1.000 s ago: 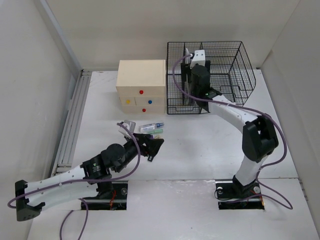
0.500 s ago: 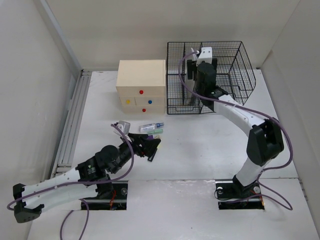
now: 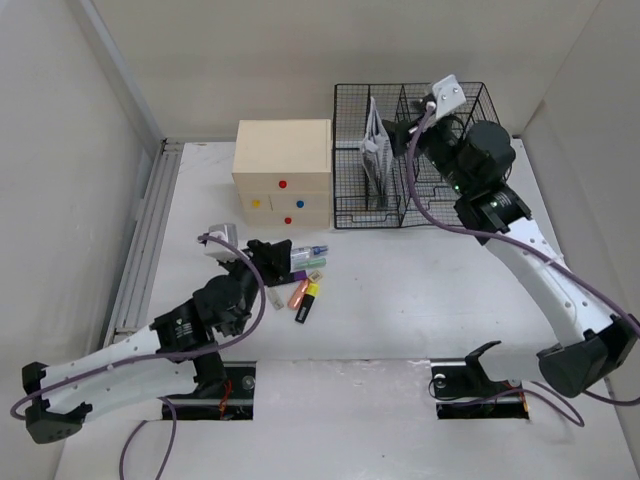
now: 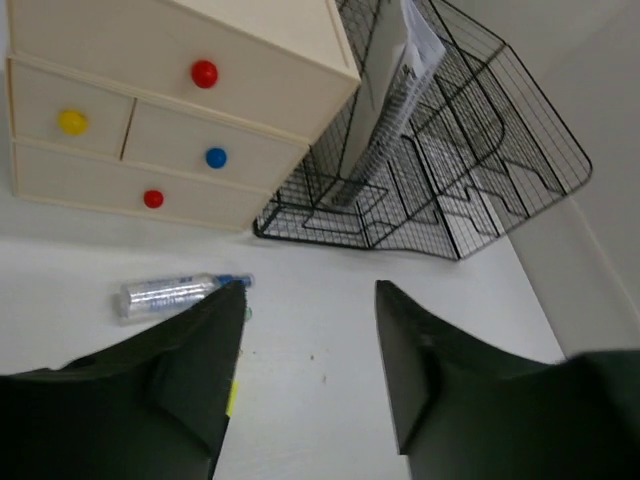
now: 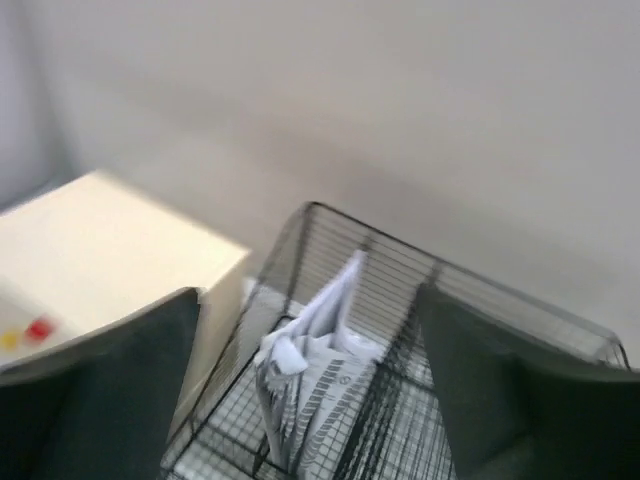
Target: Organize the desk
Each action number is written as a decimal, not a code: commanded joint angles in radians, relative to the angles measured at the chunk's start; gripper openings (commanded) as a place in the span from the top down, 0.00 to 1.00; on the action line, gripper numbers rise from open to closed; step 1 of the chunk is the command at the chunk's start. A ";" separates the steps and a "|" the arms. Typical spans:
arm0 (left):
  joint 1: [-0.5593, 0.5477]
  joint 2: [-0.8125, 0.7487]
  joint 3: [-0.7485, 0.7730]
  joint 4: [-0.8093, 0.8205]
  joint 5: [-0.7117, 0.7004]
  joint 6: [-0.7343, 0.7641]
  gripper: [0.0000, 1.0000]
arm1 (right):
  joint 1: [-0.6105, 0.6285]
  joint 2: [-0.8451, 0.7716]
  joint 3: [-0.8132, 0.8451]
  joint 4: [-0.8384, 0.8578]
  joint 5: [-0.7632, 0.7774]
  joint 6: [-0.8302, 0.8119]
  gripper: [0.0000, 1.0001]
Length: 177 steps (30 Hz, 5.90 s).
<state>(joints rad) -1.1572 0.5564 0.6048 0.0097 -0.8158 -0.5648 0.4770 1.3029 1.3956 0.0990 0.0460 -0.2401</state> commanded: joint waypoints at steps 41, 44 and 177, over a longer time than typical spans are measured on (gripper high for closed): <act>0.821 0.807 0.288 0.428 0.833 0.055 0.56 | -0.112 0.059 -0.060 -0.292 -0.798 0.051 0.63; 0.800 0.807 0.308 0.382 0.755 0.074 0.63 | -0.112 0.059 -0.069 -0.292 -0.798 0.051 0.63; 0.369 -0.394 0.125 -0.272 0.219 -0.090 0.41 | 0.476 0.656 0.624 -0.803 -0.468 -0.530 1.00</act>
<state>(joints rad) -0.7883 0.1711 0.6945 -0.2756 -0.6159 -0.6556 0.9497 2.0853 1.9049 -0.7185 -0.3302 -0.8082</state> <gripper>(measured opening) 0.585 0.418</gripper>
